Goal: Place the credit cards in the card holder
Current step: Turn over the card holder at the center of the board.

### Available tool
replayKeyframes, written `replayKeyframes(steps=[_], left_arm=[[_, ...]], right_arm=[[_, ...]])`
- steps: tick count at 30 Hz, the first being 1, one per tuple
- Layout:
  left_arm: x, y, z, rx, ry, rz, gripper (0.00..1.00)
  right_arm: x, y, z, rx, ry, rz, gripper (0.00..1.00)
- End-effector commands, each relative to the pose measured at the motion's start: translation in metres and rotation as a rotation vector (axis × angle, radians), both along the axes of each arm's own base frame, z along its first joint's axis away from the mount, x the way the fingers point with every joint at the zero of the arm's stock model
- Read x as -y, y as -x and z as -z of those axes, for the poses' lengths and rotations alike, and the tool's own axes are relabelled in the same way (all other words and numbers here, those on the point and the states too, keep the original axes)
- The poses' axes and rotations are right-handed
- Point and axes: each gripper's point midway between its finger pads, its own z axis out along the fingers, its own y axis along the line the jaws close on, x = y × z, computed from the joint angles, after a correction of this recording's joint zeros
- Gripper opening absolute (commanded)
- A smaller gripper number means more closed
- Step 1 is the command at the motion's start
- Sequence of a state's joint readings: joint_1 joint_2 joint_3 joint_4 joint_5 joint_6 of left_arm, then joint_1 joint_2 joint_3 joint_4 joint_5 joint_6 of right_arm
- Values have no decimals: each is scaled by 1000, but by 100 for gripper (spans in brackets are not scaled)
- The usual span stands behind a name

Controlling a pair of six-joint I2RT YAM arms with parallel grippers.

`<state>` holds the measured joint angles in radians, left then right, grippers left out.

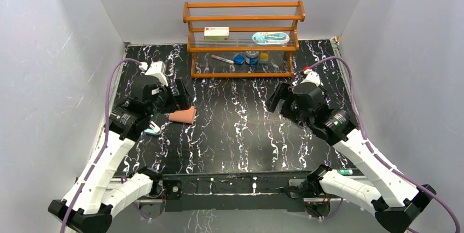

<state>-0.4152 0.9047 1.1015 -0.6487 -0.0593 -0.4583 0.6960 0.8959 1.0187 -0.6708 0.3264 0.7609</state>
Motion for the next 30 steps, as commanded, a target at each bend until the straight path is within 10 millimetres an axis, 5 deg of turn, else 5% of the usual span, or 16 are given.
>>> replayKeyframes(steps=[1, 10, 20, 23, 27, 30], left_arm=[[-10, -4, 1, 6, -27, -47, 98], [-18, -10, 69, -206, -21, -251, 97], [-54, -42, 124, -344, -187, -605, 71], [-52, -54, 143, -393, -194, -627, 62], [-52, -69, 162, -421, -238, -617, 65], [-38, -83, 178, -442, -244, -433, 67]], right_arm=[[-3, -4, -18, 57, -46, 9, 98], [3, -3, -6, 18, -4, 29, 98], [3, 0, -16, 65, -50, 24, 99], [0, 0, -14, 80, -64, 4, 99], [-2, 2, -16, 78, -73, -13, 98], [-6, 5, -18, 85, -67, -52, 98]])
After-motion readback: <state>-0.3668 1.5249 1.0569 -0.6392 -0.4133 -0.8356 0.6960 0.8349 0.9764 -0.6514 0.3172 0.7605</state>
